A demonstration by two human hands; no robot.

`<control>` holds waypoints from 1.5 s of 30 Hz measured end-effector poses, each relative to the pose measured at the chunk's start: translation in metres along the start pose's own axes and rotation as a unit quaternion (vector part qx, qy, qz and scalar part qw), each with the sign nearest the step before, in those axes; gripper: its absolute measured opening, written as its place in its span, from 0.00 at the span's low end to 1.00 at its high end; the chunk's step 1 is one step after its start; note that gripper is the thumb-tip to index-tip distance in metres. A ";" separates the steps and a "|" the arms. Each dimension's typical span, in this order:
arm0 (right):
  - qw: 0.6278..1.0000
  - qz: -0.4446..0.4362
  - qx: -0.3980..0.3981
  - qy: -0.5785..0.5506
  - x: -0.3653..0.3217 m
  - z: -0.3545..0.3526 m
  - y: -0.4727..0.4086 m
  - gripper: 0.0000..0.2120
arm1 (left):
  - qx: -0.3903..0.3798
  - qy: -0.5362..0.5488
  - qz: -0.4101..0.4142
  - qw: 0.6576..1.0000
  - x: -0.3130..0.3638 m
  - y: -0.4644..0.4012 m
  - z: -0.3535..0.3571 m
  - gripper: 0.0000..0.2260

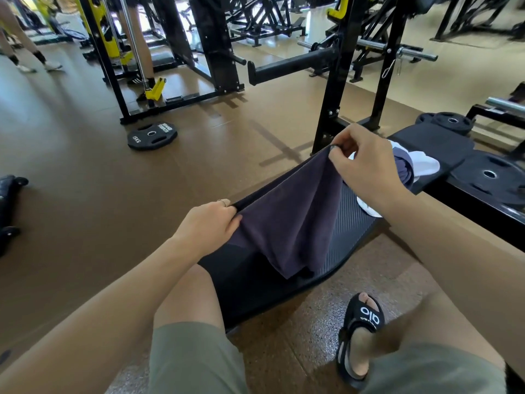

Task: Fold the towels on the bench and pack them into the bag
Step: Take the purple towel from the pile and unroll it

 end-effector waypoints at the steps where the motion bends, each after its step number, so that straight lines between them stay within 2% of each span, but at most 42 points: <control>1: 1.000 0.004 -0.001 0.007 0.005 -0.002 0.001 0.03 | 0.015 0.004 0.005 1.000 -0.003 0.000 -0.002 0.17; 4: 0.999 0.036 0.008 0.012 0.021 -0.009 0.003 0.03 | 0.065 0.009 0.051 0.997 -0.006 0.000 -0.014 0.19; 7: 0.996 0.082 0.021 0.001 0.040 -0.018 0.005 0.03 | 0.059 0.037 0.044 0.997 -0.017 -0.001 -0.020 0.21; 12: 0.991 0.128 0.042 -0.019 0.059 -0.027 0.007 0.04 | 0.154 0.142 0.069 0.975 -0.027 0.003 -0.056 0.07; 17: 0.985 0.158 0.026 -0.058 0.073 -0.024 0.009 0.04 | 0.185 0.148 0.068 0.969 -0.040 -0.004 -0.078 0.03; 26: 0.962 0.224 0.029 -0.151 0.092 -0.030 0.009 0.06 | 0.156 0.272 -0.010 0.949 -0.055 -0.011 -0.099 0.05; 33: 0.960 0.217 0.031 -0.175 0.090 -0.037 0.011 0.04 | 0.129 0.405 -0.038 0.904 -0.057 -0.015 -0.095 0.03; 45: 0.968 0.184 0.028 -0.166 0.080 -0.038 0.007 0.08 | 0.146 0.444 -0.100 0.879 -0.067 -0.016 -0.087 0.04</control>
Point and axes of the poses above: each hand's wrist, its own y-axis away from the middle knuckle, its own z-axis out of the palm, x = y × z, the point moved 9 cm from there along -y, towards the middle knuckle, and after that the axes turned 8 degrees about -y, right-handed, at the moved point
